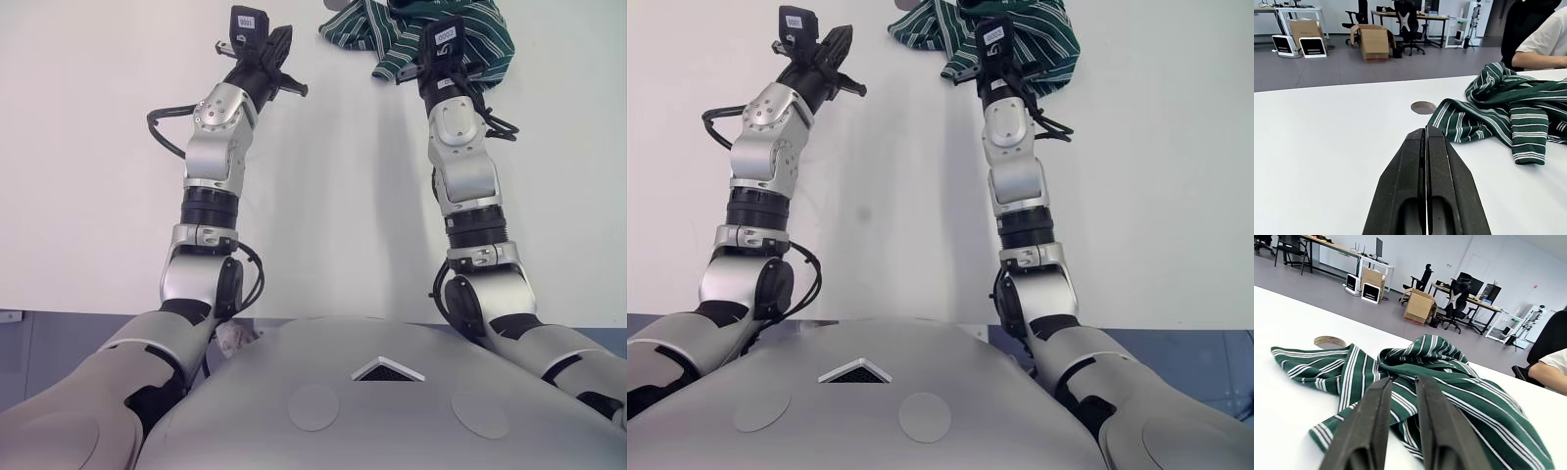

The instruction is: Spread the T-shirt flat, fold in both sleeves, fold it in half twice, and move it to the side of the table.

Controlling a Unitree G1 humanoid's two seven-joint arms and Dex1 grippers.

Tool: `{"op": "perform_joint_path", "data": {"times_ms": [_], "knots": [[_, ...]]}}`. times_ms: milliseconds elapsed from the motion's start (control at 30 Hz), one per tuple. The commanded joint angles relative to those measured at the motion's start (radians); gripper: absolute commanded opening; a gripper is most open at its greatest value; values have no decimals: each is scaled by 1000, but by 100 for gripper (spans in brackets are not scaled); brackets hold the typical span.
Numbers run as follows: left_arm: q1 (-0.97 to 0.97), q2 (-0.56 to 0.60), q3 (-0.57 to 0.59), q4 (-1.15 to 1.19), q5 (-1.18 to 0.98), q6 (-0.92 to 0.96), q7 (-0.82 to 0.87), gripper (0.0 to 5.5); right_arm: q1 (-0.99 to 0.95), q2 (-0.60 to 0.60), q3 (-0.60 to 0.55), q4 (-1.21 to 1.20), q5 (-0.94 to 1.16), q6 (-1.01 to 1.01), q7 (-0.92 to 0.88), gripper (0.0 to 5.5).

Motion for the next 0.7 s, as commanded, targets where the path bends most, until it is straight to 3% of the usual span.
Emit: {"op": "perform_joint_path", "data": {"times_ms": [33,167,333,700], "knots": [[-28,-3,-1,22,7,-15,3,0,-31,13,14,85,41,50,78,163],[-29,-10,-6,35,10,-27,5,0,-111,-3,39,276,37,34,150,247],[-33,-23,-13,51,15,-40,5,0,-239,-9,62,523,-1,-52,137,252],[-29,-33,-6,65,13,-57,24,0,-225,4,18,510,36,-130,110,29]]}}
